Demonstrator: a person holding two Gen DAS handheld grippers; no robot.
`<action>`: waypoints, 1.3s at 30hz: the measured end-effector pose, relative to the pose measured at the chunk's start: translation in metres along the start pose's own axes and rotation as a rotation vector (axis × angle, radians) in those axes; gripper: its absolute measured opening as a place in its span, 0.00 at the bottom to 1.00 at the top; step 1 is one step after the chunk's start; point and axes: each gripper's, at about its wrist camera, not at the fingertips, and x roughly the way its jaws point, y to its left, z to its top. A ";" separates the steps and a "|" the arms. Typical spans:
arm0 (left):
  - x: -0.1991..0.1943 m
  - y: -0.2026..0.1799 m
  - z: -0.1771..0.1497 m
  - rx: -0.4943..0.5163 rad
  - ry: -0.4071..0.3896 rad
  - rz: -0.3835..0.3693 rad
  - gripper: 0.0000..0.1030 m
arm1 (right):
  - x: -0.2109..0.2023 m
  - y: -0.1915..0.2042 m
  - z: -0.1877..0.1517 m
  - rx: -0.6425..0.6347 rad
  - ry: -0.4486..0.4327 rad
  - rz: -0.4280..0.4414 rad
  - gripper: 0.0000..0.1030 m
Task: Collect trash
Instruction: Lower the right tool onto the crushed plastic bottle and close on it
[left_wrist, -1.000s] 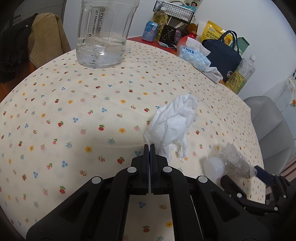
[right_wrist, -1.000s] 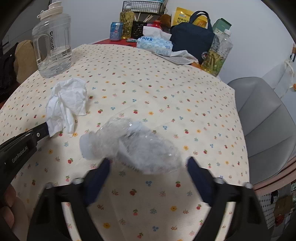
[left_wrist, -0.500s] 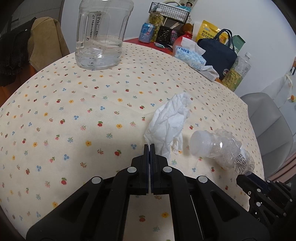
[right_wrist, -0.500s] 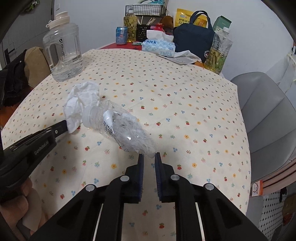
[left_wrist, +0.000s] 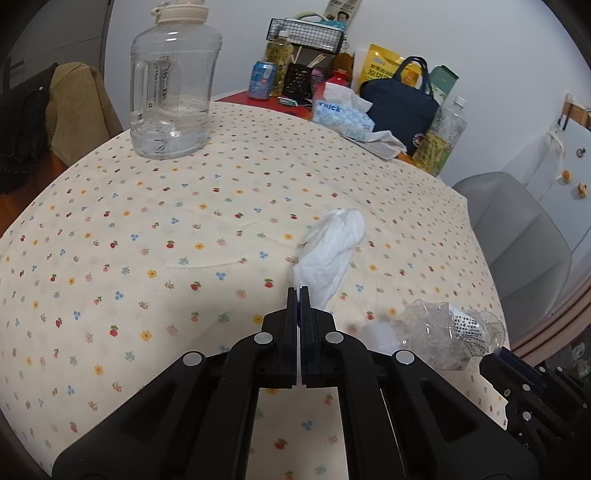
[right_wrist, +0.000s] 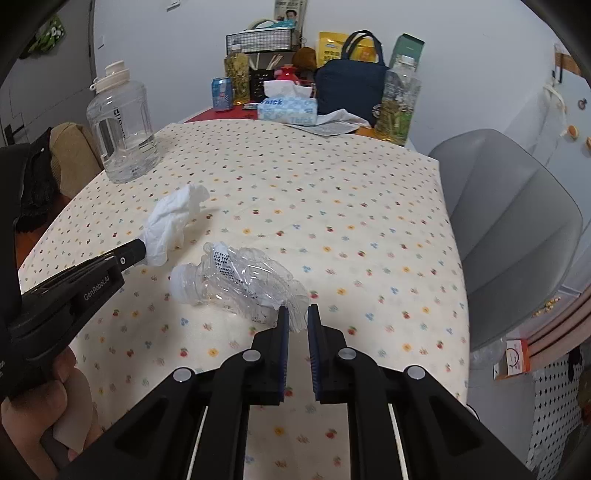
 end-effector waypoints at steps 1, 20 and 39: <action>-0.002 -0.003 -0.001 0.006 -0.002 -0.002 0.02 | -0.002 -0.003 -0.003 0.006 -0.002 -0.003 0.10; -0.019 -0.036 -0.022 0.080 -0.013 -0.004 0.02 | -0.020 -0.041 -0.052 0.103 0.031 0.032 0.11; -0.025 0.003 -0.016 0.009 -0.027 0.042 0.02 | -0.017 0.007 -0.043 -0.020 0.015 0.037 0.74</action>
